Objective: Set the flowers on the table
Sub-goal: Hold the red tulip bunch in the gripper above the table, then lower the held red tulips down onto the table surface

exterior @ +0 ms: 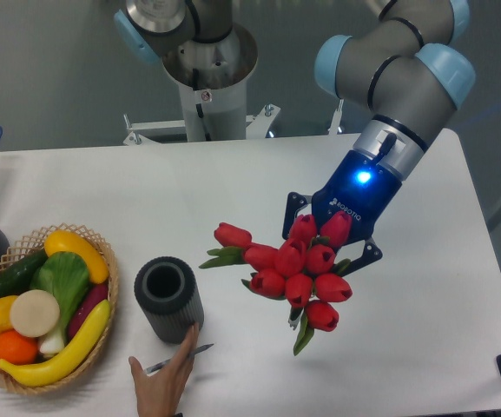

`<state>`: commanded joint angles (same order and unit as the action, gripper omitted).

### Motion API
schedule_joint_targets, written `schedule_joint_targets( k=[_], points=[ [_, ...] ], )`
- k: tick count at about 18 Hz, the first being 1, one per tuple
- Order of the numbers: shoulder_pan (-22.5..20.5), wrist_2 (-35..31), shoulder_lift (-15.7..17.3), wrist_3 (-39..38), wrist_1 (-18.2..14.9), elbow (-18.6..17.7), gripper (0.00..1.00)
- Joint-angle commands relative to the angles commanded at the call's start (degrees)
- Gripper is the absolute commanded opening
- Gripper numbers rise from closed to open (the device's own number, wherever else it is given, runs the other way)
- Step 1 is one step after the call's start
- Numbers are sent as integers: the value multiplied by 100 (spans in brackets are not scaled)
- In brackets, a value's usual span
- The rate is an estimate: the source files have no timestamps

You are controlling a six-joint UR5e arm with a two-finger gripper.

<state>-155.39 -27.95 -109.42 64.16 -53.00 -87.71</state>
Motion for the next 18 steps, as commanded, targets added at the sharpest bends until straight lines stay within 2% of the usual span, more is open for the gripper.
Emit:
schedule_joint_targets(
  k=[5, 10, 18],
  points=[
    [-96, -88, 17, -35, -17, -17, 33],
    [-176, -149, 228, -35, -17, -96, 33],
    [-158, -1624, 492, 44, -17, -149, 33]
  ],
)
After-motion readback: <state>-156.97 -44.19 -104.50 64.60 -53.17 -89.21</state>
